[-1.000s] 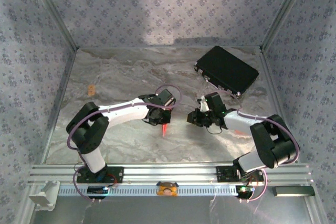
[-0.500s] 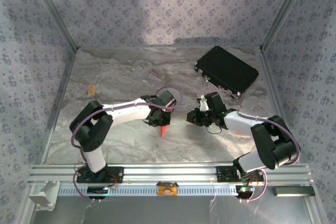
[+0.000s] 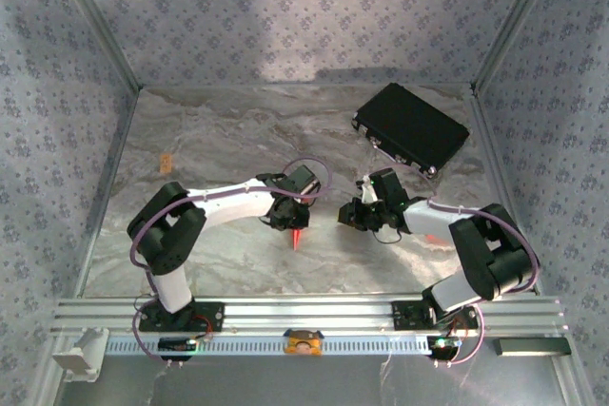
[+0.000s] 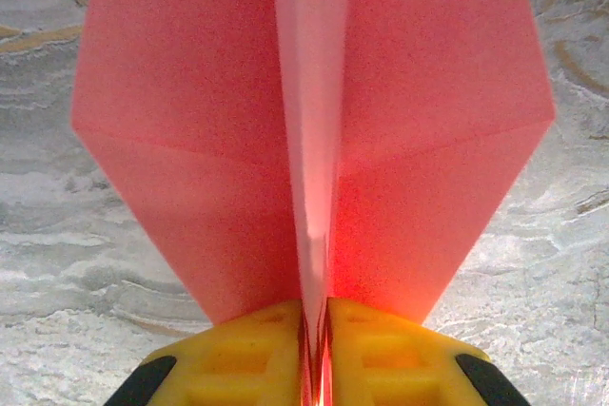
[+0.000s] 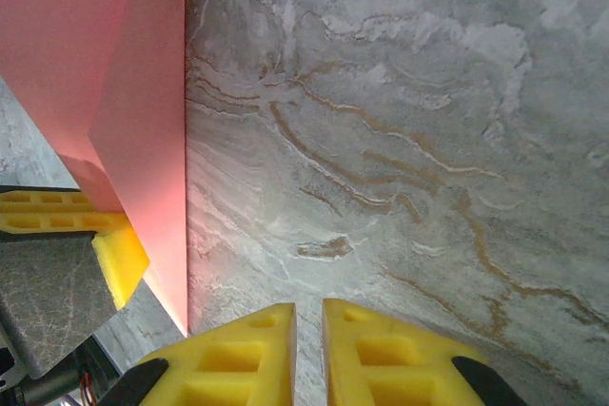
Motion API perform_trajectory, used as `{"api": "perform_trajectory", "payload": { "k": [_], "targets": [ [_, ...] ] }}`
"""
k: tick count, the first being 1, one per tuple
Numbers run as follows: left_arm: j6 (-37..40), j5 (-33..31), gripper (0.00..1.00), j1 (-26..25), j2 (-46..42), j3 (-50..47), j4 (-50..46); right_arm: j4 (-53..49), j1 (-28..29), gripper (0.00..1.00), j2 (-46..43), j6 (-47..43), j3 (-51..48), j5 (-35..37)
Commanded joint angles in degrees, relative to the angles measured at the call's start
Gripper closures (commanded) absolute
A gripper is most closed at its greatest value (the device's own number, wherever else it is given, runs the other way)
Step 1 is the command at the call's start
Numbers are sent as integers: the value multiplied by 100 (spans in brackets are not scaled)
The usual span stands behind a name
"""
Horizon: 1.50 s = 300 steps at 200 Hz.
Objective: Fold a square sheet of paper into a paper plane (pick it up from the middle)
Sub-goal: Move the paper plane to the center of the table.
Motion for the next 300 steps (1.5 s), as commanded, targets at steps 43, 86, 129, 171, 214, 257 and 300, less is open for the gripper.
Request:
{"api": "perform_trajectory", "payload": {
  "k": [43, 86, 129, 171, 214, 257, 300],
  "targets": [
    [31, -72, 85, -65, 298, 284, -215, -79, 29, 83, 75, 0, 124, -43],
    [39, -186, 84, -136, 455, 385, -339, -88, 30, 83, 70, -10, 125, -42],
    [-18, -467, 81, -230, 725, 523, -625, -116, 26, 83, -9, -17, 95, 4],
    [-98, -562, 74, -283, 937, 589, -701, -184, 3, 83, -109, -42, 79, 88],
    [-405, -674, 63, -284, 1028, 679, -700, -238, -29, 82, -318, -79, 21, 217],
    [-627, -715, 56, -301, 1090, 777, -699, -323, -97, 82, -527, -79, -48, 379],
    [-725, -679, 54, -301, 1028, 809, -703, -362, -159, 81, -613, -79, -68, 466]
  ]
}}
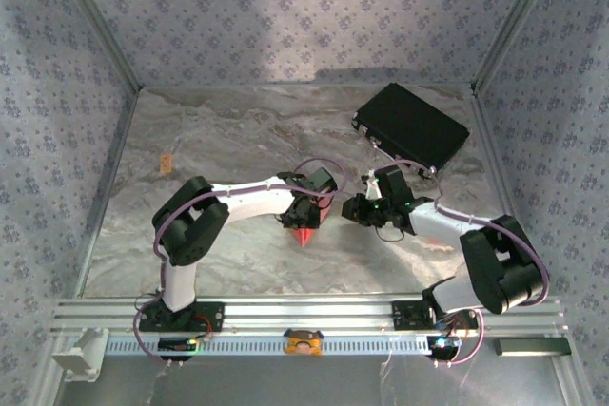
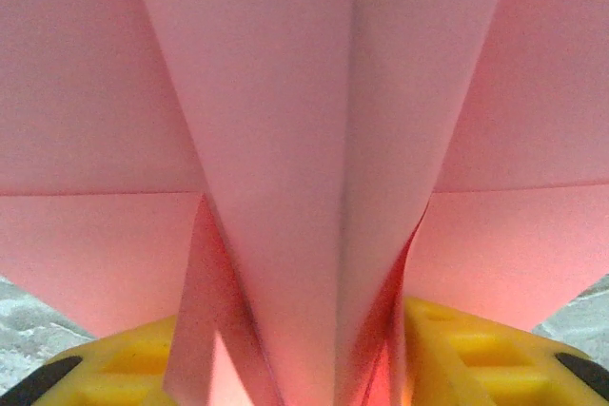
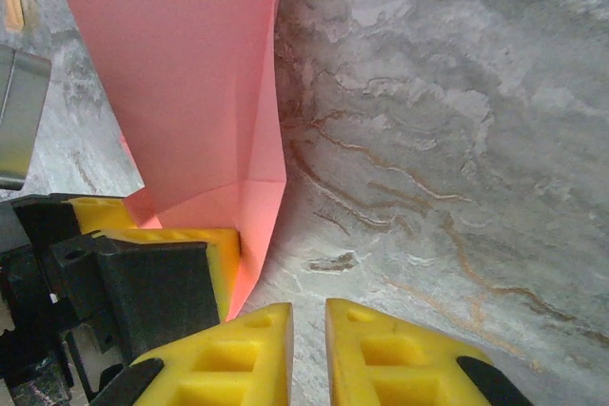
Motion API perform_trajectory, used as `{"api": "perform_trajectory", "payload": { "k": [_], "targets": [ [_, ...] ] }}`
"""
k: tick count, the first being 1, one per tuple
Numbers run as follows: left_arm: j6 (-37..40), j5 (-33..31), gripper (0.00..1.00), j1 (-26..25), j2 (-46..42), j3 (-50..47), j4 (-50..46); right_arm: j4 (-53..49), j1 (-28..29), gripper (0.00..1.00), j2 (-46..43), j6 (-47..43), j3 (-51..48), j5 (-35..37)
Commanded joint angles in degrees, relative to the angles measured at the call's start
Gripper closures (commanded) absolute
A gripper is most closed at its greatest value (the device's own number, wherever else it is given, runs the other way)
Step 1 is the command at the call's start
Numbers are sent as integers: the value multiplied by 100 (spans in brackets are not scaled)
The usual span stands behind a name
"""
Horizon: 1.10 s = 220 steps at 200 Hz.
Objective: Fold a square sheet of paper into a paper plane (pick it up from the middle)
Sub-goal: Move the paper plane to the center of the table, then reset both arms
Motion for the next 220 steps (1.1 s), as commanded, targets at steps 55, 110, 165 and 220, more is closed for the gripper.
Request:
{"api": "perform_trajectory", "payload": {
  "k": [55, 110, 165, 220],
  "targets": [
    [-212, -147, 54, -19, -195, 208, -419, -495, -109, 80, -314, -237, 74, 242],
    [-348, -374, 48, -19, -837, 152, -442, -1267, -400, 75, -1167, -616, 309, 812],
    [-253, -863, 45, 87, -1701, -257, -297, -2072, -761, 58, -2398, -1270, 676, 2424],
    [380, -1737, 26, 1139, -3517, -1787, 701, -948, -922, 23, -2781, -2259, 212, 5410]
  ]
}}
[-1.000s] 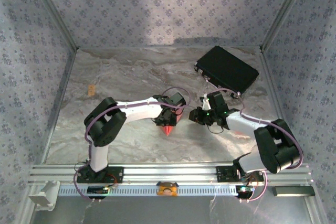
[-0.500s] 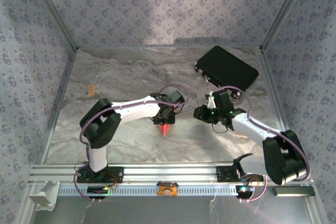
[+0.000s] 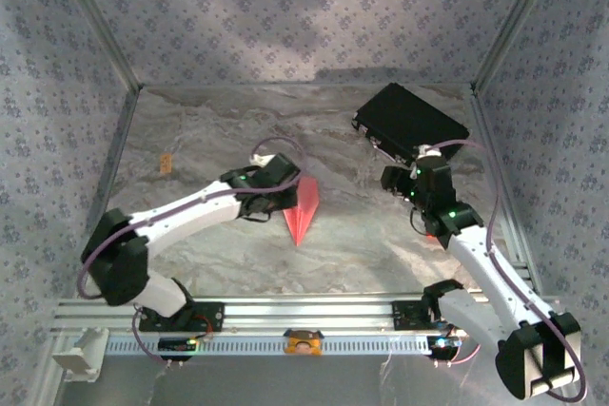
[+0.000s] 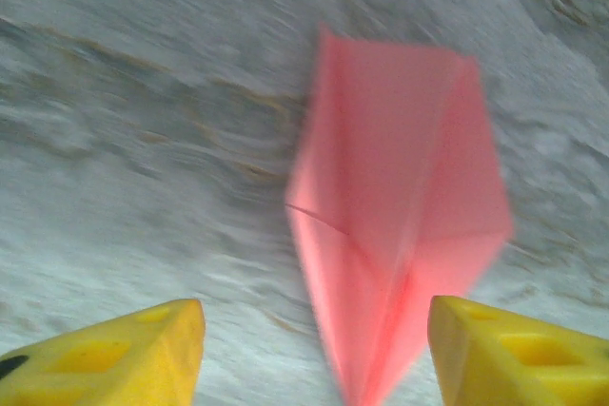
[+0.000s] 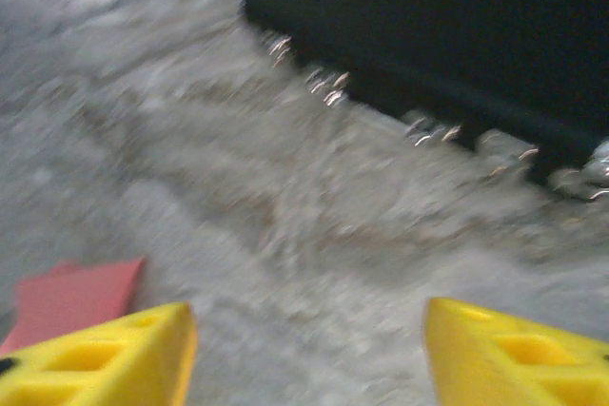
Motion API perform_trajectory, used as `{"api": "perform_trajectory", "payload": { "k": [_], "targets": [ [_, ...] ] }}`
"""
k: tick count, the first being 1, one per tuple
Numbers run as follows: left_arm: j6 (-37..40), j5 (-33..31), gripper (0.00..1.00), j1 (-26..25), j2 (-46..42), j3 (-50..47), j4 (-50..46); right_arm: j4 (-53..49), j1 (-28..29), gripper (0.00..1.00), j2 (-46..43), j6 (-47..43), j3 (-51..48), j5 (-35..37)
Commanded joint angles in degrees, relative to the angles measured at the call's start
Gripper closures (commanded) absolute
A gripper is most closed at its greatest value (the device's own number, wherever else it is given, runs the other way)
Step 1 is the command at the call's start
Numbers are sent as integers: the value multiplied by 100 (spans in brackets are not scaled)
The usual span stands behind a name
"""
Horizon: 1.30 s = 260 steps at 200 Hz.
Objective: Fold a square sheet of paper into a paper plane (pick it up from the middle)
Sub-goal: Reset both arms
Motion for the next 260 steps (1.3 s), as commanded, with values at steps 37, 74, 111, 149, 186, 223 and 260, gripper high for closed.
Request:
{"api": "perform_trajectory", "payload": {
  "k": [37, 74, 111, 149, 186, 223, 260],
  "targets": [
    [1578, -1461, 2, 1665, -1940, -1593, 1365, 2351, -591, 14, 1030, -1885, -900, 1747],
    [2419, -1507, 0, 3091, -2142, -1853, 1551, 4681, -891, 15, 2199, -2720, -1476, 717],
    [3803, -1557, 0, 3498, -1921, -2599, 3239, 5713, -1303, 17, 2916, -3191, -1612, -302],
    [4334, -1259, 0, 3646, -1166, -2800, 4358, 7114, -1617, 19, 3539, -3032, -2049, -902],
    [4644, -654, 0, 3888, -784, -2939, 5320, 5990, -1636, 1, 3495, -2600, -1498, 55],
    [4837, 189, 1, 4240, -239, -3117, 6241, 5979, -1695, 1, 3518, -2535, -1477, 54],
    [4966, 931, 2, 4528, -305, -3351, 6688, 5979, -1706, 1, 3514, -2529, -1483, 27]
  ]
}}
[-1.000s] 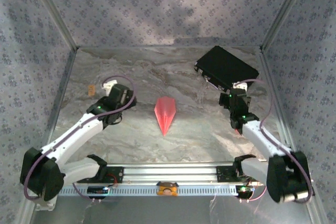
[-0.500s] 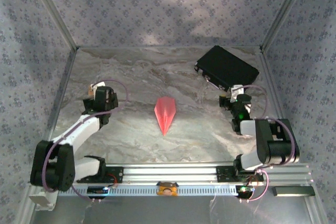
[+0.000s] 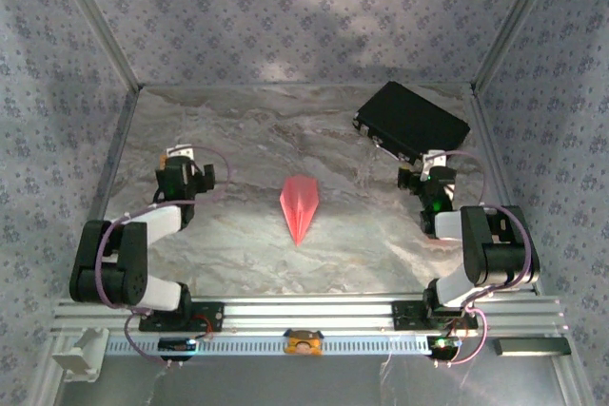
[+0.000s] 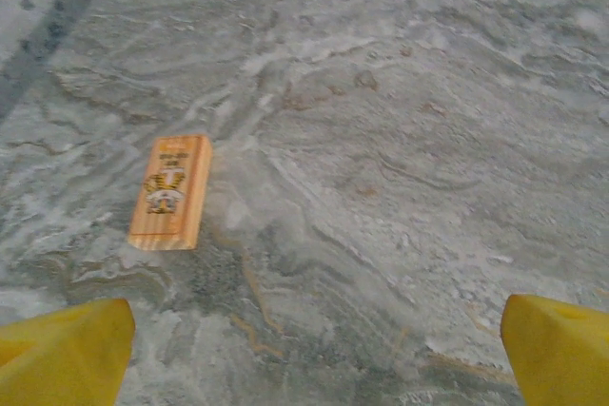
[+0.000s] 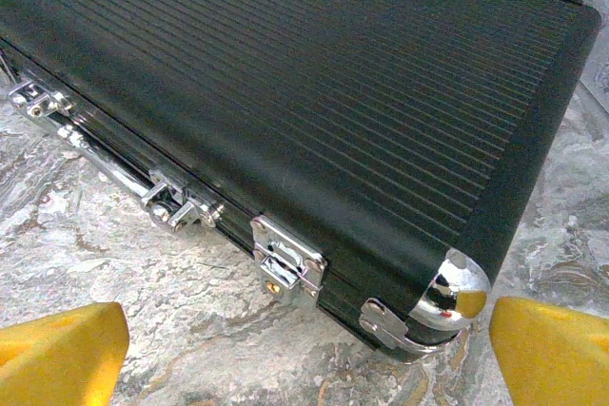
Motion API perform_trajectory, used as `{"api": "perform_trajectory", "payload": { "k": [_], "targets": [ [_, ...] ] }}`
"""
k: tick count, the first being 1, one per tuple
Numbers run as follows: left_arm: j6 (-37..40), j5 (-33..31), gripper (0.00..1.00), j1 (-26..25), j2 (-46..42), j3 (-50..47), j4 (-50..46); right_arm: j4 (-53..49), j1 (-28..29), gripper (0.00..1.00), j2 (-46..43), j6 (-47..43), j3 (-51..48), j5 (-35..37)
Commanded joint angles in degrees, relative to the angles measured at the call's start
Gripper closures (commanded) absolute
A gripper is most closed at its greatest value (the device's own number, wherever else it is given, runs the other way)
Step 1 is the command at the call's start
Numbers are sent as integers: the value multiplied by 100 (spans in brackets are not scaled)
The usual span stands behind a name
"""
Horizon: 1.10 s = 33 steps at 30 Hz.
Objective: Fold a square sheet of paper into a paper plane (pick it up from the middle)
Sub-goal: Reset both arms
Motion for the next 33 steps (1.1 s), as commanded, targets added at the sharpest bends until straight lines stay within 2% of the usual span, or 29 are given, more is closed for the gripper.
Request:
{"api": "perform_trajectory", "payload": {
  "k": [1, 5, 9, 11, 13, 15, 16, 33],
  "targets": [
    [209, 719, 2, 178, -104, -141, 723, 4, -39, 1, 15, 115, 109, 113],
    [490, 1127, 3, 215, -149, -303, 1019, 4, -39, 1, 12, 113, 110, 113],
    [508, 1095, 1, 237, 406, -699, 2285, 4, -39, 1, 14, 112, 109, 119],
    [453, 1344, 1, 365, 800, -735, 2820, 3, -39, 1, 17, 112, 104, 112],
    [248, 1348, 1, 502, 666, -385, 1918, 2, -39, 1, 13, 112, 103, 119],
    [108, 1416, 0, 642, 740, -439, 2157, 2, -33, 1, 16, 115, 103, 112],
    [122, 1412, 0, 644, 698, -394, 1965, 4, -38, 1, 20, 116, 107, 112],
    [195, 1223, 0, 524, 722, -398, 2032, 4, -30, 1, 13, 104, 119, 127]
  ]
}}
